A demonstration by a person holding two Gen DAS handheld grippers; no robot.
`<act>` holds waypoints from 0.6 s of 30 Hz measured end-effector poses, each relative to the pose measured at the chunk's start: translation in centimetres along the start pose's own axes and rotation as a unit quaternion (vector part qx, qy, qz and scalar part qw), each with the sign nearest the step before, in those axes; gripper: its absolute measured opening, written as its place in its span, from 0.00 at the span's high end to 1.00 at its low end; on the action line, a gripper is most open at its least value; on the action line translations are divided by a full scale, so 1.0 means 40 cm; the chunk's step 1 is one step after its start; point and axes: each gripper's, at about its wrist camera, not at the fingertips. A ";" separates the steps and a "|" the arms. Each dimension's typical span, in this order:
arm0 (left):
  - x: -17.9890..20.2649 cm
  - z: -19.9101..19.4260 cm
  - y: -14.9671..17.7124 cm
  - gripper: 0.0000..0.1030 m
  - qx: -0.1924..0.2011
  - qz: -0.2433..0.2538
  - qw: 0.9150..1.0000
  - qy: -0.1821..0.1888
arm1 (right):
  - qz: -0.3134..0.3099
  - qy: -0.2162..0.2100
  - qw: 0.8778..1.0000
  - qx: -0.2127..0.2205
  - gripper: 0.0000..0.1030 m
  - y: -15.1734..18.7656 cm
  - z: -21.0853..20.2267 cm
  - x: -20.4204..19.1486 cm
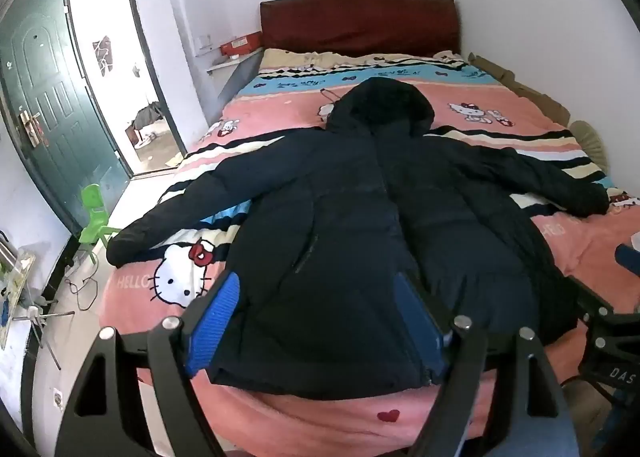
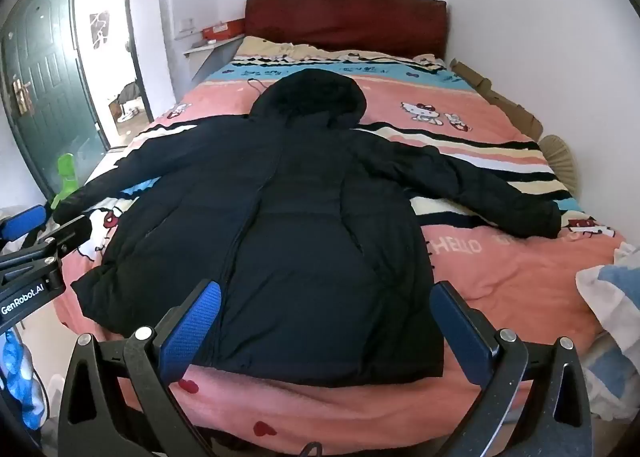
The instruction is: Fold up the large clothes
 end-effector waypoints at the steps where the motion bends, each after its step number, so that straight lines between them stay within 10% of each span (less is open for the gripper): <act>1: 0.001 0.000 0.000 0.23 -0.001 0.002 1.000 -0.002 | 0.002 -0.001 1.000 -0.002 0.00 -0.001 0.000 0.001; 18: -0.009 0.012 -0.006 0.23 -0.009 0.005 1.000 -0.001 | -0.006 -0.002 1.000 -0.020 0.00 -0.010 0.029 -0.007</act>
Point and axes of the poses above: each gripper's, at about its wrist camera, not at the fingertips, and z roughly the way its jaws point, x to its right, y to its underside, and after that the axes turned 8 degrees about -y, right-handed
